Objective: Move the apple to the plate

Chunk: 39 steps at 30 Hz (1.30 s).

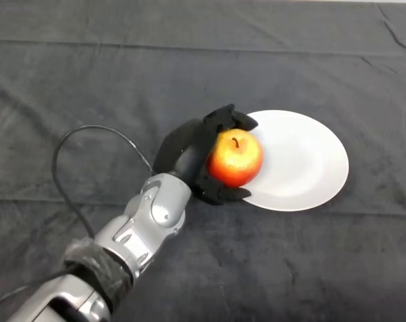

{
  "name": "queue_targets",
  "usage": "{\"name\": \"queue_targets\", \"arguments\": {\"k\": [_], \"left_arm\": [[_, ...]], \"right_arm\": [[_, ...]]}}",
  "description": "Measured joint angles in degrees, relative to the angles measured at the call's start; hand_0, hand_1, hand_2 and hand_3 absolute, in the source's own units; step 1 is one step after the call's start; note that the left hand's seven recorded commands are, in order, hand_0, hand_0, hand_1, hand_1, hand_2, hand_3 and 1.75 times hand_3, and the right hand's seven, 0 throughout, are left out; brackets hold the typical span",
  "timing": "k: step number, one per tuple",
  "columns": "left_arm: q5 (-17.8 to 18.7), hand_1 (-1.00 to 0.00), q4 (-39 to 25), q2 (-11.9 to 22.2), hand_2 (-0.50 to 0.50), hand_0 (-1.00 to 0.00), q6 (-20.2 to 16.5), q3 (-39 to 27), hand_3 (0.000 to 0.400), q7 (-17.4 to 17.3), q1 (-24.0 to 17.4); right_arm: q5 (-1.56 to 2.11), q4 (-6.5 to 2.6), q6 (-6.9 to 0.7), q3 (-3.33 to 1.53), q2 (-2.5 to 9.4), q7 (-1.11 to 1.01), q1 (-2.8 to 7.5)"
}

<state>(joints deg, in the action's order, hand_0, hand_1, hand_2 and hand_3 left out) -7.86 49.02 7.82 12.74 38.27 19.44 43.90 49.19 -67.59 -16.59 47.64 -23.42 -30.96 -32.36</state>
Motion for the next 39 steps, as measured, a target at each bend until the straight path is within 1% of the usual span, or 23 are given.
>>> {"name": "queue_targets", "arguments": {"k": [3, 6, 10, 15, 19, 22, 25, 26, 27, 28, 29, 30, 31, 32, 33, 35, 36, 37, 39], "left_arm": [[1.3, -1.0, 1.2, -0.8, 0.0, -1.0, 0.3, 2.3, 0.4, 0.7, 0.9], [3.1, -1.0, 2.8, -1.8, 0.0, -1.0, 0.6, 4.3, 0.4, 0.9, 2.2], [5.5, -1.0, 3.1, -2.8, 0.0, -1.0, 0.6, 6.8, 0.4, 1.5, 3.1], [8.0, -1.0, 4.5, -3.1, 0.0, -1.0, 0.7, 10.2, 0.4, 1.8, 4.5], [10.0, -1.0, 5.3, -3.3, 0.0, -1.0, 0.8, 11.0, 0.4, 1.8, 4.9], [10.6, -1.0, 5.4, -3.2, 0.0, -1.0, 0.8, 11.8, 0.4, 1.8, 5.2], [11.4, -1.0, 6.4, -3.3, 0.0, -1.0, 1.0, 14.0, 0.4, 1.8, 6.7], [11.6, -0.97, 6.6, -3.3, -0.01, -1.0, 1.2, 14.6, 0.4, 1.8, 7.1], [11.9, -0.74, 6.7, -3.4, -0.13, -1.0, 1.4, 14.9, 0.4, 1.8, 7.3], [12.1, -0.1, 6.8, -3.5, -0.45, -1.0, 1.7, 15.0, 0.4, 1.8, 7.3], [12.4, 0.0, 6.9, -3.7, -0.5, -1.0, 1.8, 15.1, 0.4, 1.8, 7.4], [12.5, 0.0, 7.1, -3.8, -0.5, -1.0, 1.8, 15.3, 0.4, 1.8, 7.4], [12.7, 0.0, 7.4, -4.0, -0.45, -0.89, 1.8, 15.4, 0.358, 1.8, 7.3], [13.0, 0.0, 7.4, -4.0, -0.37, -0.73, 1.8, 15.4, 0.293, 1.8, 7.4], [13.3, 0.0, 7.4, -4.0, -0.27, -0.53, 1.8, 15.4, 0.213, 1.8, 7.4], [13.9, 0.0, 7.6, -4.0, -0.14, -0.27, 1.8, 15.6, 0.108, 1.8, 7.4], [14.2, 0.0, 7.7, -3.9, -0.08, -0.16, 1.8, 15.7, 0.063, 1.8, 7.4], [14.4, 0.0, 7.7, -3.9, 0.0, 0.0, 1.8, 15.9, 0.0, 1.8, 7.4], [14.9, 0.0, 7.7, -3.9, 0.0, 0.0, 1.8, 16.6, 0.0, 2.0, 7.5]], "right_arm": [[0.0, 0.0, 0.0, 0.02, 0.0, -0.06, -0.01], [0.0, 0.0, 0.0, 0.05, -0.01, -0.07, -0.01], [0.0, 0.0, 0.0, 0.06, -0.01, -0.14, -0.03], [0.0, 0.0, 0.0, 0.07, -0.01, -0.14, -0.05], [0.0, 0.0, 0.0, 0.07, -0.01, -0.19, -0.05], [0.0, 0.0, 0.0, 0.09, -0.01, -0.19, -0.05], [0.0, 0.0, 0.0, 0.11, -0.01, -0.22, -0.05], [0.0, 0.0, 0.0, 0.11, -0.01, -0.25, -0.05], [0.0, 0.0, 0.0, 0.11, -0.01, -0.29, -0.05], [0.0, 0.0, 0.0, 0.11, -0.01, -0.33, -0.05], [0.0, 0.0, 0.0, 0.11, -0.01, -0.33, -0.05], [0.0, 0.0, 0.0, 0.11, -0.01, -0.33, -0.05], [0.0, 0.0, 0.0, 0.11, -0.01, -0.34, -0.05], [0.0, 0.0, 0.0, 0.11, -0.01, -0.34, -0.05], [0.0, 0.0, 0.0, 0.11, -0.01, -0.35, -0.05], [0.0, 0.0, 0.0, 0.11, -0.01, -0.36, -0.05], [0.0, 0.0, 0.0, 0.11, -0.01, -0.36, -0.05], [0.0, 0.0, 0.0, 0.11, -0.01, -0.36, -0.05], [0.0, 0.0, 0.0, 0.11, -0.01, -0.36, -0.05]]}}
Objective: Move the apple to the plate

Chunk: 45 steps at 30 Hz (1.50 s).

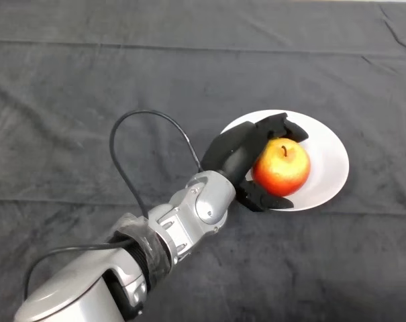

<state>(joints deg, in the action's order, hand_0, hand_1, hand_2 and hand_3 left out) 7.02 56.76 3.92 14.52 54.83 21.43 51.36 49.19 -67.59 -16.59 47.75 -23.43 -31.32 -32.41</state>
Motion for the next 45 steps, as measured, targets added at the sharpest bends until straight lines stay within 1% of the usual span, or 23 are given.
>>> {"name": "queue_targets", "arguments": {"k": [7, 12, 16, 22, 28, 31, 32, 41, 43, 45], "left_arm": [[0.9, 0.0, 0.7, 0.0, 0.0, 0.0, 0.0, 0.8, 0.0, 0.2, 1.6], [1.5, 0.0, 1.3, -0.1, 0.0, 0.0, 0.3, 1.0, 0.0, 0.2, 1.7], [1.8, 0.0, 2.0, 0.1, 0.0, 0.0, 1.0, 1.0, 0.0, 0.2, 1.7], [1.9, 0.0, 2.7, 1.1, 0.0, 0.0, 3.4, 0.8, 0.0, 0.2, 1.7], [1.8, 0.0, 3.2, 3.3, 0.0, 0.0, 6.2, -0.5, 0.0, 0.0, 1.7], [1.8, 0.0, 3.4, 4.7, 0.0, 0.0, 7.6, -2.5, 0.0, -0.1, 1.7], [1.8, 0.0, 3.5, 5.3, 0.0, 0.0, 8.1, -3.2, 0.0, -0.2, 1.7], [1.5, 0.0, 3.4, 10.5, 0.0, 0.0, 10.5, -9.1, 0.0, -0.2, 1.6], [1.4, 0.0, 2.5, 12.0, 0.0, 0.0, 11.0, -10.6, 0.0, -0.2, 1.1], [1.4, 0.0, 1.3, 13.6, 0.0, 0.0, 11.4, -11.4, 0.0, -0.2, 0.8]], "right_arm": [[0.0, 0.0, 0.0, 0.0, 0.0, -0.04, 0.0], [0.0, 0.0, 0.0, 0.0, 0.0, -0.07, 0.0], [0.0, 0.0, 0.0, 0.02, 0.0, -0.08, 0.0], [0.0, -0.01, 0.0, 0.04, 0.0, -0.12, 0.0], [0.0, -0.01, 0.0, 0.05, 0.0, -0.15, 0.0], [0.0, -0.01, 0.0, 0.05, 0.0, -0.17, -0.01], [0.0, -0.01, 0.0, 0.05, 0.0, -0.2, -0.01], [0.0, -0.01, 0.0, 0.09, 0.0, -0.22, -0.04], [0.0, -0.01, 0.0, 0.09, -0.01, -0.27, -0.06], [0.0, -0.01, 0.0, 0.09, -0.01, -0.27, -0.07]]}}
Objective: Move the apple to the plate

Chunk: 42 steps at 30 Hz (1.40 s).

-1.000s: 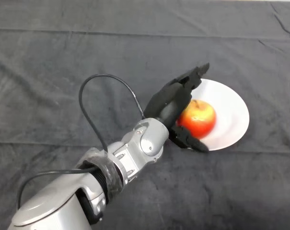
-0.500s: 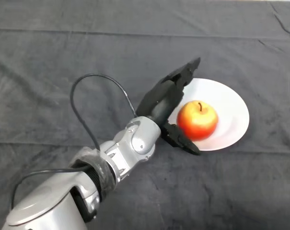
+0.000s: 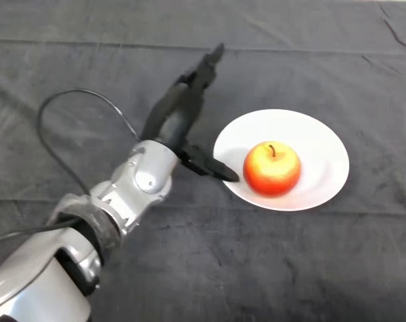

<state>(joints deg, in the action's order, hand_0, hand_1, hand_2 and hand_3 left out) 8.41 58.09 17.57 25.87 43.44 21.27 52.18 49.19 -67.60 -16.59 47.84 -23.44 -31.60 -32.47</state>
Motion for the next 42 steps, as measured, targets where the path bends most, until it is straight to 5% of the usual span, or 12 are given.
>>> {"name": "queue_targets", "arguments": {"k": [29, 42], "left_arm": [[2.6, 0.0, -31.2, 24.8, 0.0, 0.0, 1.0, -26.2, 0.0, 1.0, -31.3], [7.1, 0.0, -36.9, 26.5, 0.0, 0.0, 5.2, -42.5, 0.0, 3.9, -49.3]], "right_arm": [[-0.03, 0.0, 0.0, -0.05, 0.01, 0.14, -0.05], [-0.07, -0.01, -0.01, -0.05, 0.03, 0.5, -0.03]]}}
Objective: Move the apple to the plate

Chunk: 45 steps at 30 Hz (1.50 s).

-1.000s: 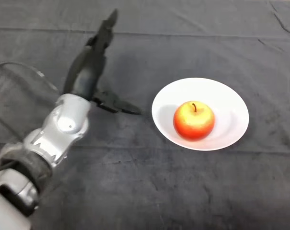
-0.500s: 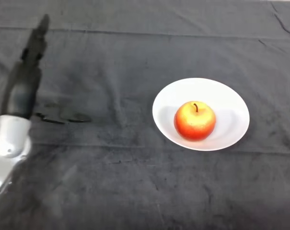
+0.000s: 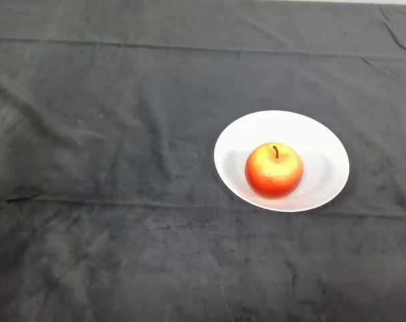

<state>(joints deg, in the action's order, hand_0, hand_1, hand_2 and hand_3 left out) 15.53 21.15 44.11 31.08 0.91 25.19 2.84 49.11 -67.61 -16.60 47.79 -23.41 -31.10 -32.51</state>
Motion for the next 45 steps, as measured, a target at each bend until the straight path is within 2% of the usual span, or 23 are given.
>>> {"name": "queue_targets", "arguments": {"k": [7, 15, 21, 27, 34, 41, 45], "left_arm": [[3.9, 0.0, 1.0, 0.0, 0.0, 0.0, 4.2, -8.1, 0.0, -0.6, -4.1], [6.8, 0.0, 8.3, 0.0, 0.0, 0.0, 8.0, -15.6, 0.0, -2.9, -4.3], [9.2, 0.0, 12.6, 0.0, 0.0, 0.0, 8.9, -20.4, 0.0, -5.0, -4.4], [9.7, 0.0, 14.0, 0.0, 0.0, 0.0, 9.3, -23.7, 0.0, -5.6, -4.5], [10.2, 0.0, 19.8, 0.0, 0.0, 0.0, 11.2, -25.8, 0.0, -7.5, -4.1], [10.2, 0.0, 24.6, 0.0, 0.0, 0.0, 12.0, -27.1, 0.0, -8.7, -2.5], [10.2, 0.0, 25.1, -0.1, 0.0, 0.0, 12.2, -28.0, 0.0, -9.5, -0.9]], "right_arm": [[-0.02, 0.0, 0.0, -0.01, 0.01, 0.08, 0.0], [-0.03, 0.0, -0.01, -0.01, 0.01, 0.09, 0.0], [-0.03, 0.0, -0.01, 0.0, 0.02, 0.1, 0.0], [-0.03, 0.0, -0.01, -0.01, 0.02, 0.1, 0.0], [-0.02, 0.0, -0.01, 0.0, 0.02, 0.1, 0.0], [-0.03, 0.0, -0.01, 0.0, 0.02, 0.1, 0.0], [-0.03, 0.0, -0.01, -0.01, 0.02, 0.1, 0.0]]}}
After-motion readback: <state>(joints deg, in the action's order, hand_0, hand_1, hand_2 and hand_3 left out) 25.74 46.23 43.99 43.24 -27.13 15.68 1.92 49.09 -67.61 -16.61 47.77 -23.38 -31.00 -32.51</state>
